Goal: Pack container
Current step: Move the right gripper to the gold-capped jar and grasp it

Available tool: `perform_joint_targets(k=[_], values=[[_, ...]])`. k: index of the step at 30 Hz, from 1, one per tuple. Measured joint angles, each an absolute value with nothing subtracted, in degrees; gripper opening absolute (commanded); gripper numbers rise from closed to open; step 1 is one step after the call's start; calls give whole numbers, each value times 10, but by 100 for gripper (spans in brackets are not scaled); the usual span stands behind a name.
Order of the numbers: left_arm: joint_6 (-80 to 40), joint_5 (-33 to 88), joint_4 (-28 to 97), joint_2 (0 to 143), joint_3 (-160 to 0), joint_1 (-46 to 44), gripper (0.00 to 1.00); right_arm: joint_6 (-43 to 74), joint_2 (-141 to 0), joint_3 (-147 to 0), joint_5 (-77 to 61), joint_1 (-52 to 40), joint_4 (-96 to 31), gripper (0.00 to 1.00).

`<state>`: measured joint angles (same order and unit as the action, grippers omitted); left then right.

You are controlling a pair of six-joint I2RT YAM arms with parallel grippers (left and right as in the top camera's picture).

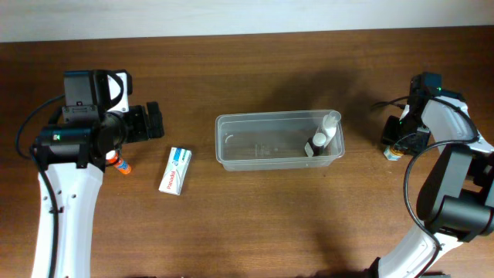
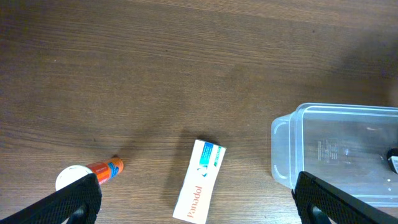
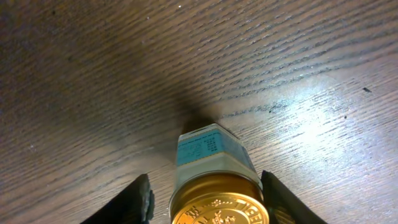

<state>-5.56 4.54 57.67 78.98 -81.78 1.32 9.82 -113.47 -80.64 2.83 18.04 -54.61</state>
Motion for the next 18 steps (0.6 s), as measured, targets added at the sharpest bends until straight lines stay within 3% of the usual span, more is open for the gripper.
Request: perform_joint_targets(k=[18], values=[[-56, 45, 577, 790, -818, 13, 99, 92, -1134, -807, 29, 180, -546, 23]])
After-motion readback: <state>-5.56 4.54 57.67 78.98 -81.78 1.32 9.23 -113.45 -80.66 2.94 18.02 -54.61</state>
